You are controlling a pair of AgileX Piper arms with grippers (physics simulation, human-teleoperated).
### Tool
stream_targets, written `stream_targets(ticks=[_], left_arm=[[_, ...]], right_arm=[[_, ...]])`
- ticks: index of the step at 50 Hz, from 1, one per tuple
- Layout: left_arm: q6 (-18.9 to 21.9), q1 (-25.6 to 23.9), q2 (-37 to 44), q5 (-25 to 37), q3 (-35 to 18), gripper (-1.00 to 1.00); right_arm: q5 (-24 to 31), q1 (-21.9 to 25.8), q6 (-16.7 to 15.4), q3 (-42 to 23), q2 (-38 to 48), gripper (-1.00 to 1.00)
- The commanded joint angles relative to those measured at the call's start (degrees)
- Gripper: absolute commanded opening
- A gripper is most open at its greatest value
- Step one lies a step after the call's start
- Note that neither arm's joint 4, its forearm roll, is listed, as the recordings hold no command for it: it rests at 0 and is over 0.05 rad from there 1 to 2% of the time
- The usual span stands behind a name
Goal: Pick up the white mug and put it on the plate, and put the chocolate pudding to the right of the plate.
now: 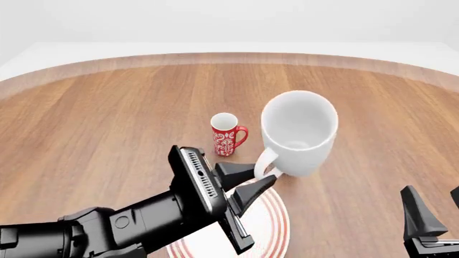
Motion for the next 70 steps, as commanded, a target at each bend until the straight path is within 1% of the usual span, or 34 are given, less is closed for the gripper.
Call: stream_targets(ticks=[1, 7, 10, 33, 45, 70], left_arm=[[0.2, 2.5, -4.2, -0.5, 3.1, -1.00], [0.6, 2.5, -6.2, -0.1, 4.8, -1.00], [1.1, 3.3, -7.1, 0.0, 5.6, -1.00], [-0.8, 8.2, -13.9, -0.8, 12.5, -1.00], [-1.5, 9.5, -14.2, -2.2, 15.3, -1.00], [-4.6, 10.8, -12.7, -5.2, 20.3, -1.00]], right_arm=[[0.0, 0.0, 0.0, 0.0, 0.0, 1.00], [0.0, 0.0, 0.0, 0.0, 0.0, 1.00], [0.0, 0.0, 0.0, 0.0, 0.0, 1.00], [0.0, 0.0, 0.0, 0.0, 0.0, 1.00], [0.0, 0.0, 0.0, 0.0, 0.0, 1.00], [0.0, 0.0, 0.0, 0.0, 0.0, 1.00]])
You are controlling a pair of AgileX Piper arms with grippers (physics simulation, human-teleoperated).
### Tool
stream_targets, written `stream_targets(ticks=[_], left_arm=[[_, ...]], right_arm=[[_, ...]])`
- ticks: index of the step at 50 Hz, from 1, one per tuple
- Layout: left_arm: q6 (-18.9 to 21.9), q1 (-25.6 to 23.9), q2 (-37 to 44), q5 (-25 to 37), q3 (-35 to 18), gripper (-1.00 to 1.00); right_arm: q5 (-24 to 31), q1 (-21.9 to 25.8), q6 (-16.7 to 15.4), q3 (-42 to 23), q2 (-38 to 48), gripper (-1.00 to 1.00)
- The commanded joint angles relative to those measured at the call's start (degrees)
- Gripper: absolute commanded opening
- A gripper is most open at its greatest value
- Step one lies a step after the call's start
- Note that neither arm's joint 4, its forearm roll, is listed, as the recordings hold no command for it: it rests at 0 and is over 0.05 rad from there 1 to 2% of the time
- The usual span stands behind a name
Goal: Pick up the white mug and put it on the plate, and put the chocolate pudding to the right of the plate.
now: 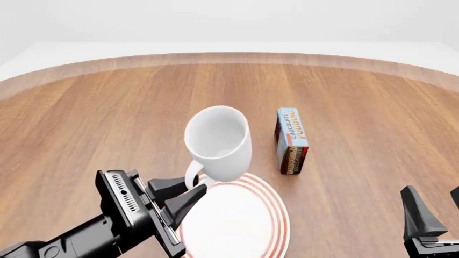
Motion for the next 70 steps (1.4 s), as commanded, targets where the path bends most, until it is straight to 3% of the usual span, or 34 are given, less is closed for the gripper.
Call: stream_targets(ticks=[1, 70], left_arm=[[-1.2, 0.5, 1.1, -1.9, 2.3, -1.00], [-6.7, -0.6, 13.4, -8.7, 6.8, -1.00]], right_arm=[[0.0, 0.0, 0.0, 0.0, 0.0, 1.00], [0.0, 0.0, 0.0, 0.0, 0.0, 1.00]])
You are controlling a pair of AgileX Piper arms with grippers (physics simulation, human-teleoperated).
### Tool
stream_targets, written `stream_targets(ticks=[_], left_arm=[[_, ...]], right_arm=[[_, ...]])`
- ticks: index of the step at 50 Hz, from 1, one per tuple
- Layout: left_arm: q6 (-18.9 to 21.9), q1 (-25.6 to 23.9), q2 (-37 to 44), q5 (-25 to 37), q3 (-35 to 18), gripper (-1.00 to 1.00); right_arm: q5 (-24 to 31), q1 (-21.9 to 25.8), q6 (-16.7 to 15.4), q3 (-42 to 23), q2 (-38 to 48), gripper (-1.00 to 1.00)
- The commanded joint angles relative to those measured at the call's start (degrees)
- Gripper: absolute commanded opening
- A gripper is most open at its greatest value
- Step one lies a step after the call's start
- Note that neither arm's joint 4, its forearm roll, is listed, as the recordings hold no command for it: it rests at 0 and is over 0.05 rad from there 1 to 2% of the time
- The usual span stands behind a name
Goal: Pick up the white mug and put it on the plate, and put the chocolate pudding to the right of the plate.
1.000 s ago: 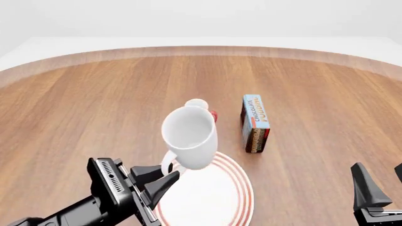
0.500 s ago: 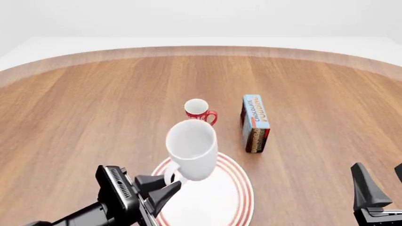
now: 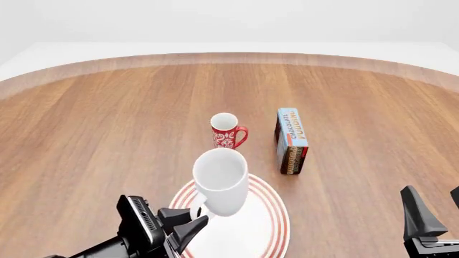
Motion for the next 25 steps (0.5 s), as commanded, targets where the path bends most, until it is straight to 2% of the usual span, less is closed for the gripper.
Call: stream_targets(ticks=[1, 25], left_arm=[[-0.5, 0.4, 1.2, -1.1, 0.7, -1.00], [-1.7, 1.1, 7.7, -5.0, 0.6, -1.00]], right_arm=[[0.0, 0.0, 0.0, 0.0, 0.0, 1.00], [0.0, 0.0, 0.0, 0.0, 0.0, 1.00]])
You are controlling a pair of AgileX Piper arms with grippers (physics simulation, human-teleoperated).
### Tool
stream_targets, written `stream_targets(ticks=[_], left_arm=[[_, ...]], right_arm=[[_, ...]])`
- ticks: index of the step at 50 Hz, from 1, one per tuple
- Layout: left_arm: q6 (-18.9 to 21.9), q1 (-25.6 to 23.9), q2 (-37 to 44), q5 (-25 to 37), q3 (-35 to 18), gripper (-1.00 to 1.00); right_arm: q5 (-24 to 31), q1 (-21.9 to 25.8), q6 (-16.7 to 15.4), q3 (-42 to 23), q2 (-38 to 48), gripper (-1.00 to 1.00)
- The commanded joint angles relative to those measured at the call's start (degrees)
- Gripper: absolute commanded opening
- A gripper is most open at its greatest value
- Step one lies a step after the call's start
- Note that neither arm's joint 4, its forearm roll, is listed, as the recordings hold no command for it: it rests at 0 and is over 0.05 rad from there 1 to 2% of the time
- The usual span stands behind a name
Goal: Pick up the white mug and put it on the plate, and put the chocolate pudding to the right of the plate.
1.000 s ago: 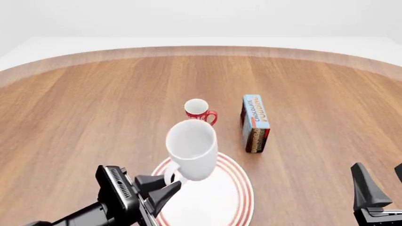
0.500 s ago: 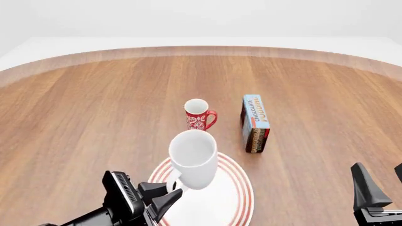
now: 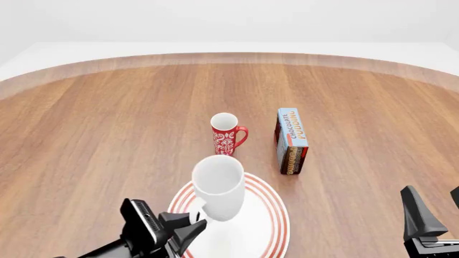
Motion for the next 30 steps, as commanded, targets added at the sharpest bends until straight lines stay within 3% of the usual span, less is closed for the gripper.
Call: stream_targets(ticks=[1, 30], left_arm=[[-0.2, 0.0, 3.1, -1.9, -0.5, -1.00], [-1.4, 0.4, 10.4, -6.1, -0.9, -1.00]], right_arm=[[0.0, 0.0, 0.0, 0.0, 0.0, 1.00], [0.0, 0.0, 0.0, 0.0, 0.0, 1.00]])
